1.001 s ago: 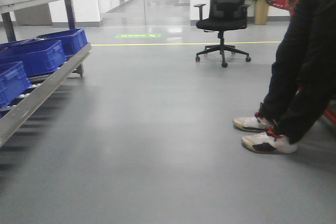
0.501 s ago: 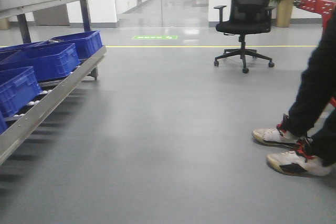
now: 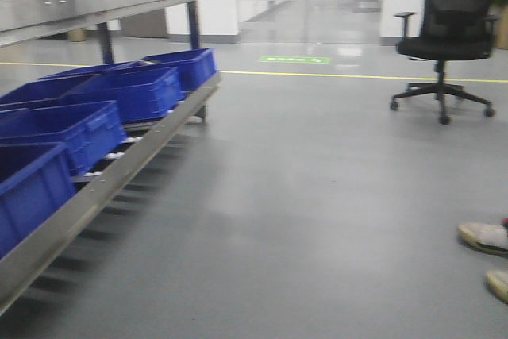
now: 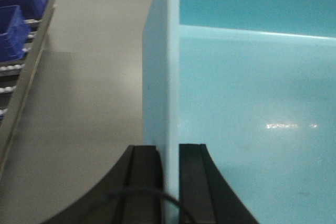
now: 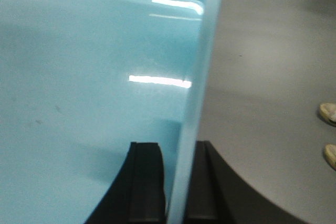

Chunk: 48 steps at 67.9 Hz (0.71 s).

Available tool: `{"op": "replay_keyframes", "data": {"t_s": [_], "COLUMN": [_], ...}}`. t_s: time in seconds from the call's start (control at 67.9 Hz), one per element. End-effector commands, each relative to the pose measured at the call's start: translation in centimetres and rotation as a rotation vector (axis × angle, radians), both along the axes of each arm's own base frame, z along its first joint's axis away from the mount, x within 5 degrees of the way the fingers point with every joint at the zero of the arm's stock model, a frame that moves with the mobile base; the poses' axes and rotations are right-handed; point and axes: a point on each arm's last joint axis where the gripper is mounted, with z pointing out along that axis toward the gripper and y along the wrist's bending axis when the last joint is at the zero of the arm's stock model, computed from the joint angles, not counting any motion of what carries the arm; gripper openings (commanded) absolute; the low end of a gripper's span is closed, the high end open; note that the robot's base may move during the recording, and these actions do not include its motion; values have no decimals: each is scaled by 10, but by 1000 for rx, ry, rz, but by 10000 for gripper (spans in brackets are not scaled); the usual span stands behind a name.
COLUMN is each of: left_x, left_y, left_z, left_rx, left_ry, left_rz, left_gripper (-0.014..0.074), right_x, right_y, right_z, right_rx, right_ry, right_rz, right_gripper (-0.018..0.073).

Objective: Move two blue bins to right shelf middle
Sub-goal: 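Drive across the floor past the person, keeping the bin held, then drive up to the shelf of blue bins and align facing it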

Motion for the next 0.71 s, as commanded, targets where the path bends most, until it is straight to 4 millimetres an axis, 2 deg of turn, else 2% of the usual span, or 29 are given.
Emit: {"op": "replay_keyframes", "data": {"t_s": [0.0, 0.147, 0.692], "left_x": [1, 6, 6], "left_y": [-4, -7, -7], "left_z": [9, 4, 4], "left_rx": [-71, -64, -65], "left_ry": [-63, -49, -51], "left_rz": [-16, -16, -16], "left_gripper": [-111, -111, -111], "right_x": [-3, -3, -3], "right_y": [0, 0, 0], "right_z": [8, 8, 8], "right_rx": [17, 18, 18], "right_ry": [-51, -53, -53], "right_rz": [17, 17, 17], "right_gripper": [-153, -153, -153]}}
